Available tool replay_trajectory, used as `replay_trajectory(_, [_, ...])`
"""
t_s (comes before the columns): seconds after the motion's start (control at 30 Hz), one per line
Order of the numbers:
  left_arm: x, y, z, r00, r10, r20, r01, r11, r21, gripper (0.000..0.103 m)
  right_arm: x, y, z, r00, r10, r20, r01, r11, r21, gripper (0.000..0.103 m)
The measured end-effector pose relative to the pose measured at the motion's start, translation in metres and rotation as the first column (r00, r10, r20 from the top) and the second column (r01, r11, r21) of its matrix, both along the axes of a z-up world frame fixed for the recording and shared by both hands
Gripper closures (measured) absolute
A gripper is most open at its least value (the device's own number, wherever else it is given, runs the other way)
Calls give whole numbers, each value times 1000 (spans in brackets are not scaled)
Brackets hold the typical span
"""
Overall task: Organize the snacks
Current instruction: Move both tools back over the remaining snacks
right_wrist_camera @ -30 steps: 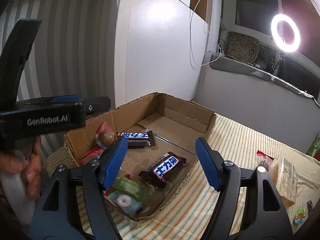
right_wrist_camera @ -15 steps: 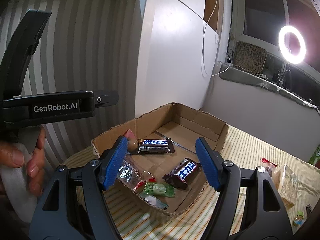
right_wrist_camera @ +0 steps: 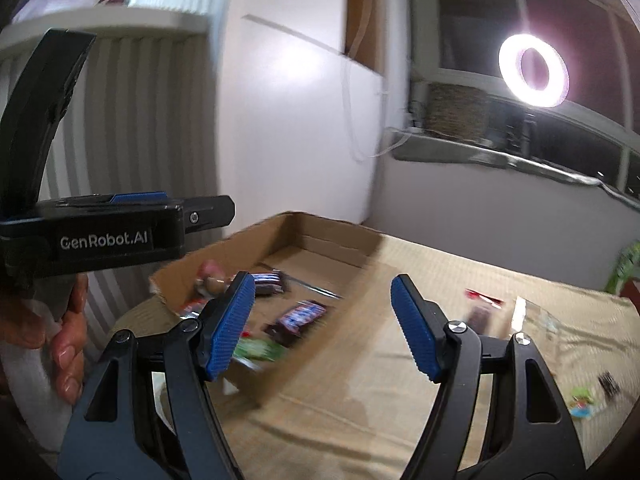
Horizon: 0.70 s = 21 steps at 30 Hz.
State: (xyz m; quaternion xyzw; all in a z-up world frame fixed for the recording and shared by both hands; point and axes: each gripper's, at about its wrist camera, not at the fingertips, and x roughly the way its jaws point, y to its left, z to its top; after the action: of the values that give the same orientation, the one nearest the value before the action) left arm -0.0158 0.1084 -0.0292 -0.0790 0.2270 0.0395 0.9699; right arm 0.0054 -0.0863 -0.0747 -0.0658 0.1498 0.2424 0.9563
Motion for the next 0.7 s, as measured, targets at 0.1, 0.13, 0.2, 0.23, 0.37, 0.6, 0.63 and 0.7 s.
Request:
replay_trajectory(0.1, [6,-33,2,998,-58,-6,58,998,36,24,-4,-40,-3,997,-74,-5,74,997,35,30])
replay_trajectory(0.13, [8,-48,2,996,-88,-9,88,995,50,24,-6,-58,-4,994,-111,-10,111,993,47,30])
replay_trajectory(0.2, [13,-78,0,989,-147,-17,148,986,76,24,-12,-94,-7,982,-187,-18,188,980,66,30])
replay_trajectory(0.23, [14,-90,-1,985,-171,-19,172,981,86,24,-16,-111,-9,974,-225,-22,226,971,72,30])
replay_trajectory(0.37, [16,-145,-5,957,-288,-36,290,948,131,24,-33,-167,-15,932,-360,-41,362,929,80,30])
replay_trajectory(0.6, [13,-199,-9,911,-411,-42,412,897,162,24,-56,-220,-20,870,-488,-66,493,866,90,29])
replay_trajectory(0.63, [12,-201,-9,908,-417,-42,418,894,162,24,-57,-220,-19,871,-488,-62,492,866,90,29])
replay_trajectory(0.7, [9,-203,-8,905,-422,-43,423,891,163,24,-58,-219,-17,873,-484,-54,487,869,91,29])
